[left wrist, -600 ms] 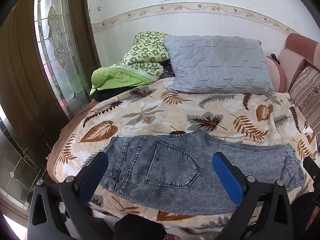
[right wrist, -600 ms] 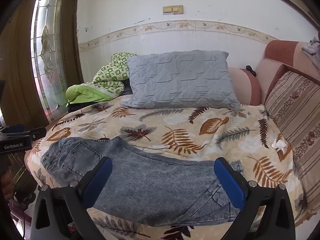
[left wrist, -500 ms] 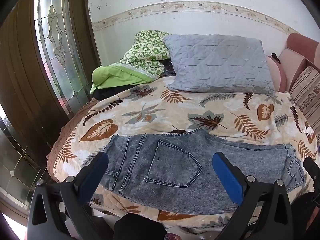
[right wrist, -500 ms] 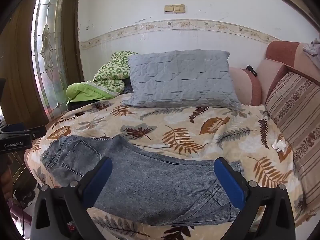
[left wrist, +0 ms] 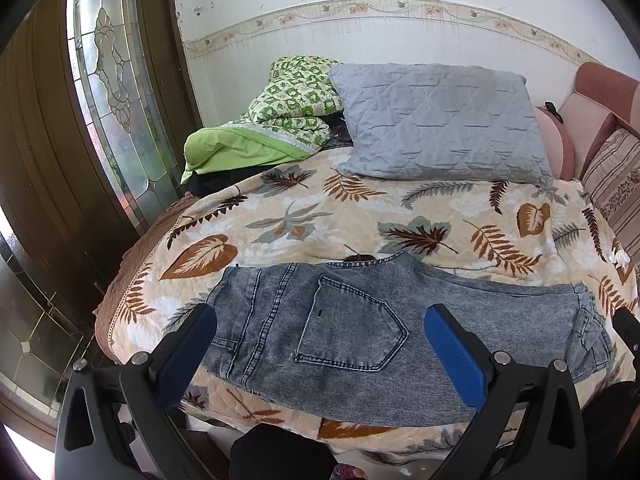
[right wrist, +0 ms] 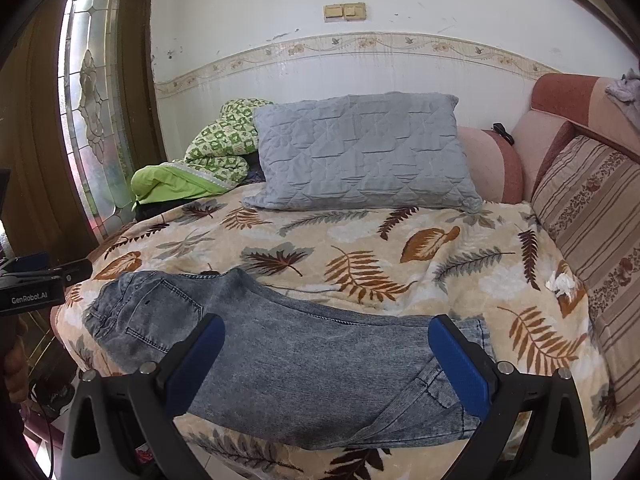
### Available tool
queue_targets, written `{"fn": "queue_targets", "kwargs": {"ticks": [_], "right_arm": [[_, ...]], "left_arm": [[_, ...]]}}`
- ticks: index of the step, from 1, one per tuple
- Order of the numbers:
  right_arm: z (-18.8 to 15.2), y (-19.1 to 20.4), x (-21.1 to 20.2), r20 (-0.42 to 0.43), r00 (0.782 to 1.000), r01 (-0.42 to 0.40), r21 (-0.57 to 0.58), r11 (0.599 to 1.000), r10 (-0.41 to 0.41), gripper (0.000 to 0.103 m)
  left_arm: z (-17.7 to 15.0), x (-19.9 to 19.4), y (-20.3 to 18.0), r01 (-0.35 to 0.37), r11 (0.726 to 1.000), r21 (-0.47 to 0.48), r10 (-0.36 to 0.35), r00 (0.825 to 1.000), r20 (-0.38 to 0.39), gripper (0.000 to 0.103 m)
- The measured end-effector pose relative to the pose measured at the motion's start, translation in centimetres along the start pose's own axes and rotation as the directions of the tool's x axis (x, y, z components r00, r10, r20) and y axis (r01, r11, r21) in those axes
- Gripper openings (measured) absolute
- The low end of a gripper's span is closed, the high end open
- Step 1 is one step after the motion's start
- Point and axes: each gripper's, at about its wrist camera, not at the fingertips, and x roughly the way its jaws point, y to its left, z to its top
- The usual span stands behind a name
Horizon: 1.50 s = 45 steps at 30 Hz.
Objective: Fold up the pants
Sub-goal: 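Move both grippers toward the grey jeans lying on the bed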
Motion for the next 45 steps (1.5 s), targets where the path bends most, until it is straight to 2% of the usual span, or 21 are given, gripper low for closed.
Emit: {"fn": "queue_targets", "kwargs": {"ticks": [14,18,27,37,41,45], "right_arm": [[-0.2,-0.4,0.8,-0.046,0.999,0.013,0.025,1.0,-0.012,0.103],[0.1,-0.3,1.0,-0.061,0.997,0.042,0.022,0.999,-0.041,0.103],[0.8,-0.6,1.3,-0.1,0.989,0.111,0.017,0.994,-0.108,0.103],[0.9,-1.2,1.3,-0.11,0.988,0.116,0.026,0.993,-0.112,0.103],[0.7,-1.4,1.5,-0.115,0.987,0.115,0.028,0.993,-0.111,0.103],[0.1,-3.1,2.2,-0.154,0.985,0.088,0.064,0.994,-0.077,0.103]], "left_arm": [[-0.4,0.4,-0.6,0.008,1.0,0.016,-0.008,1.0,-0.014,0.103],[-0.6,0.6,-0.8,0.011,1.0,0.018,-0.011,1.0,-0.007,0.103],[-0.8,0.6,-1.5,0.016,0.999,0.04,-0.014,0.999,-0.049,0.103],[-1.0,0.7,-1.9,0.008,0.998,0.057,-0.006,0.999,-0.046,0.103],[-1.4,1.3,-1.7,0.015,0.998,0.056,-0.011,0.998,-0.067,0.103],[-2.3,3.5,-0.6,0.0,0.999,0.047,0.006,0.992,-0.123,0.103]]}}
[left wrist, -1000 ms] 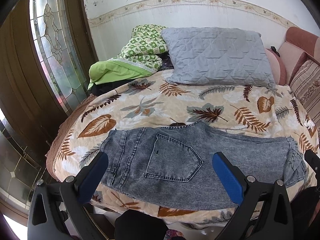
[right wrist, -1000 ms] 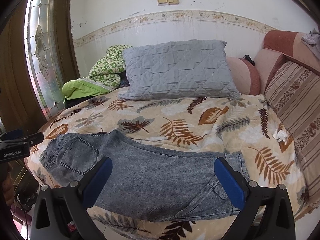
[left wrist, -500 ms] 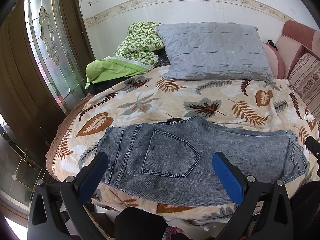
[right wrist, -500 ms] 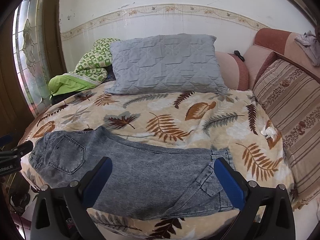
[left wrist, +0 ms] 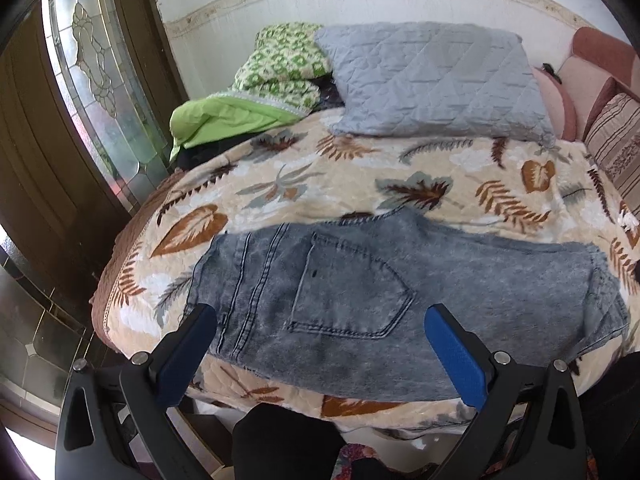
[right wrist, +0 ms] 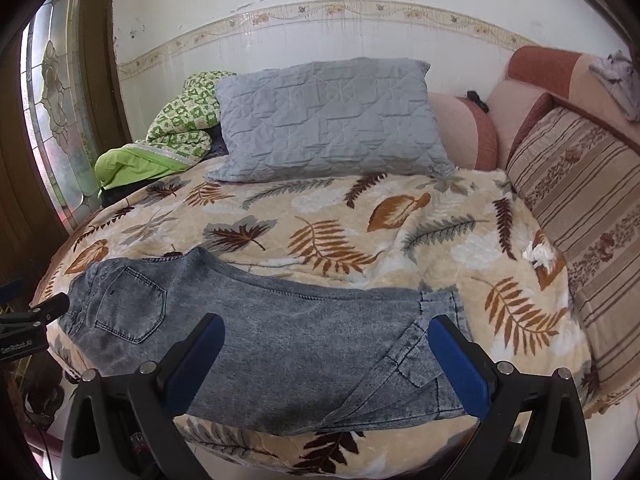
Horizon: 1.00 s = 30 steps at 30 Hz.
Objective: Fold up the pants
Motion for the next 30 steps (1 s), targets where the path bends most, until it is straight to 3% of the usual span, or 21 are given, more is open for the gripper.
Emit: {"fn": "queue_targets", "kwargs": {"ticks": [5,11,13,18,27,30], "right_arm": [[-0.8,-5.9,1.3,-0.08,0.995,-0.034,0.193,0.981,0.05,0.102],[-2.4,-11.5,3.1,-0.134,0.976,-0.097,0.43,0.898,0.17,0.098],[-2.9,-11.8,3.8,-0.155,0.966,-0.115,0.459,0.881,0.207,0.094],[-4.0,-11.2,5.8,-0.204,0.937,-0.151,0.495,0.856,0.283,0.084],[-4.4,-10.0,6.4,-0.234,0.926,-0.158,0.474,0.866,0.297,0.083],[-4.7,-9.9,7.0,-0.255,0.917,-0.154,0.481,0.863,0.306,0.083]], "left_arm": [[-1.8,4.3,3.4,-0.026,0.997,-0.071,0.018,0.994,-0.104,0.103],[-4.5,8.0,7.0,-0.025,0.988,-0.153,-0.01,0.974,-0.226,0.102],[-5.0,8.5,7.6,0.005,0.984,-0.18,-0.051,0.967,-0.251,0.097],[-5.8,9.7,9.5,0.056,0.965,-0.257,-0.131,0.949,-0.288,0.067],[-7.1,10.0,10.4,0.184,0.923,-0.337,-0.288,0.912,-0.292,0.065],[-7.1,10.5,10.8,0.228,0.891,-0.393,-0.354,0.891,-0.285,0.07]]}}
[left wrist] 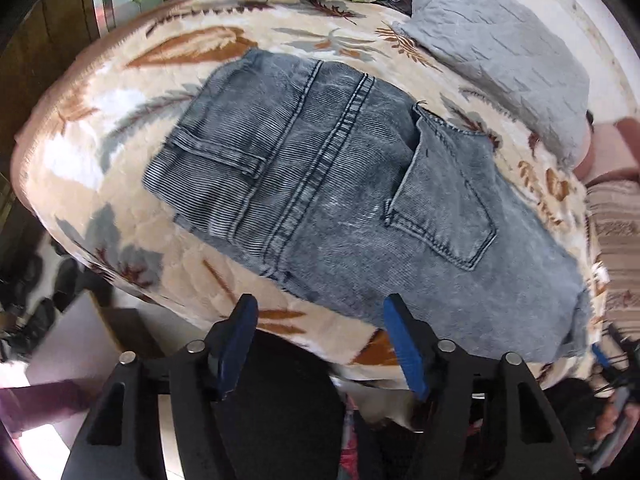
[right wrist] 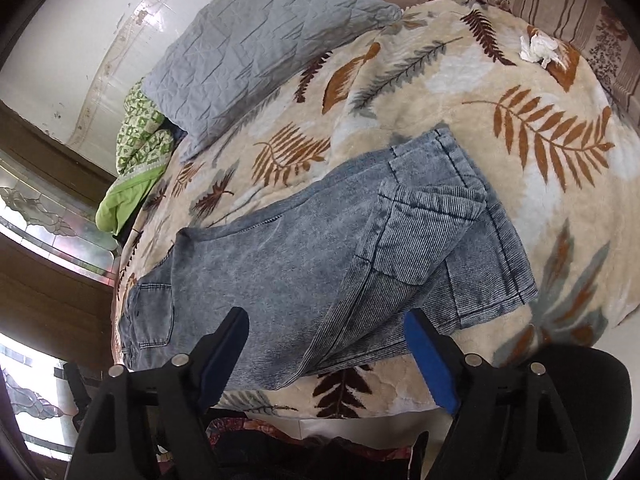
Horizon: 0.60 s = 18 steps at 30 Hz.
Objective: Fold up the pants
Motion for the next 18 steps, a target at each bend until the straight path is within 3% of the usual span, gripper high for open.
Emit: {"fn": "queue_targets", "kwargs": {"ticks": [3,5,6,7,8,11,15,16,18], "right_arm": [[-0.2,0.1,0.4,-0.011,1.0,0.0,-0.002,1.0,0.0,0.083],[-0.4,0.1,0.3,-0.011,1.0,0.007,-0.01,1.0,-0.007,0.083],[-0.4,0.2,0.3,-0.011,1.0,0.008,-0.009,1.0,-0.008,0.083],[-0.4,0.1,0.2,-0.009,1.0,0.008,-0.007,1.0,-0.008,0.083],[-0.4,0.1,0.0,-0.005,1.0,0.01,-0.007,1.0,-0.01,0.083],[-0.3,-0.5,-0.5,0.005,1.0,0.016,-0.001,1.0,-0.016,0.083],[-0.3,-1.0,-0.5,0.0,1.0,0.015,0.012,1.0,-0.015,0.083],[-0.3,-1.0,-0.5,-0.002,1.0,0.014,0.013,1.0,-0.014,0.083],[-0.4,-1.0,-0.6,-0.002,1.0,0.013,0.011,1.0,-0.013,0.083]], "left_arm": [[0.6,0.7,0.6,0.087,0.995,-0.045,-0.088,0.996,-0.02,0.07],[1.0,1.2,0.8,0.087,0.994,-0.063,-0.088,0.996,-0.008,0.067],[1.1,1.3,1.0,0.106,0.991,-0.079,-0.107,0.994,-0.004,0.05],[1.3,1.4,1.1,0.145,0.984,-0.098,-0.146,0.989,-0.005,0.039],[1.4,1.5,1.3,0.181,0.977,-0.116,-0.184,0.983,-0.011,0.032],[2.0,1.5,1.5,0.189,0.974,-0.121,-0.192,0.981,-0.013,0.023],[2.7,1.9,2.3,0.216,0.96,-0.177,-0.226,0.973,-0.038,0.025],[2.8,2.1,2.5,0.217,0.957,-0.193,-0.23,0.972,-0.047,0.029],[3.0,2.5,2.5,0.232,0.948,-0.216,-0.25,0.966,-0.064,0.047]]}}
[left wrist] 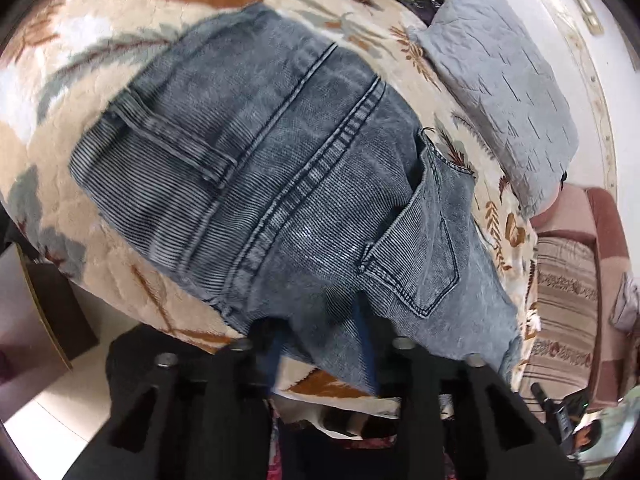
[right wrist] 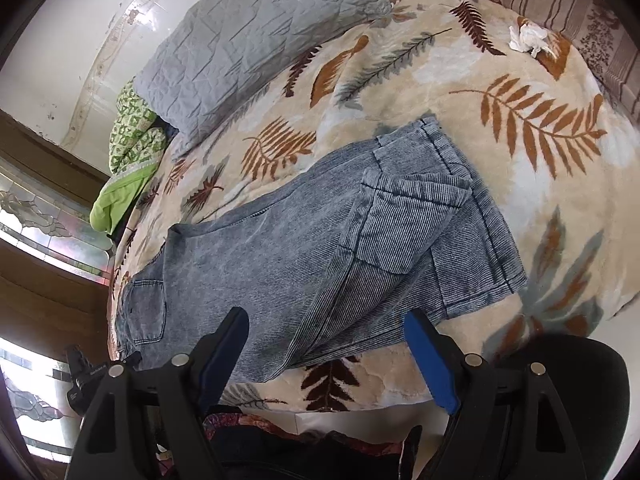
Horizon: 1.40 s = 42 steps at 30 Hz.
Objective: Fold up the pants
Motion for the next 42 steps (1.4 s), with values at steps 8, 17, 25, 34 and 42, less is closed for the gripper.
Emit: {"fn": "queue_targets", "kwargs": {"ticks": [8,17,25,34,42], "right_arm": [[0.4,-1.9,-1.6,0.028,1.0,-0.015,0.068,0.998,0.013,0.083],[0.2,-4.5,-2.2,0.034,0.99,-0.139,0.182,0.973,0.136,0.083],[1.5,-0.4,2.3,-0.028,0.994,-0.103,0.151,0.983,0.109,0.082],[1.7,1.1,7.1,-0.101,0.959,0.27,0.044,0.962,-0.264,0.073],[0.3,0.7,5.7,-0.058,0.939,0.335,-0.072,0.94,-0.339,0.03]], "left_arm": [[0.1,0.8,-1.2,-0.014,1.0,0.018,0.013,1.0,0.008,0.022],[0.4,-1.4,-5.5,0.011,0.988,0.157,-0.029,0.994,0.109,0.008],[0.7,-2.1,-7.0,-0.005,0.981,0.194,-0.018,0.993,0.119,0.008],[0.7,0.9,-5.0,-0.095,0.986,0.139,0.093,0.995,0.022,0.019],[0.9,0.8,-4.0,-0.064,0.986,0.153,0.061,0.998,0.022,0.014]]}}
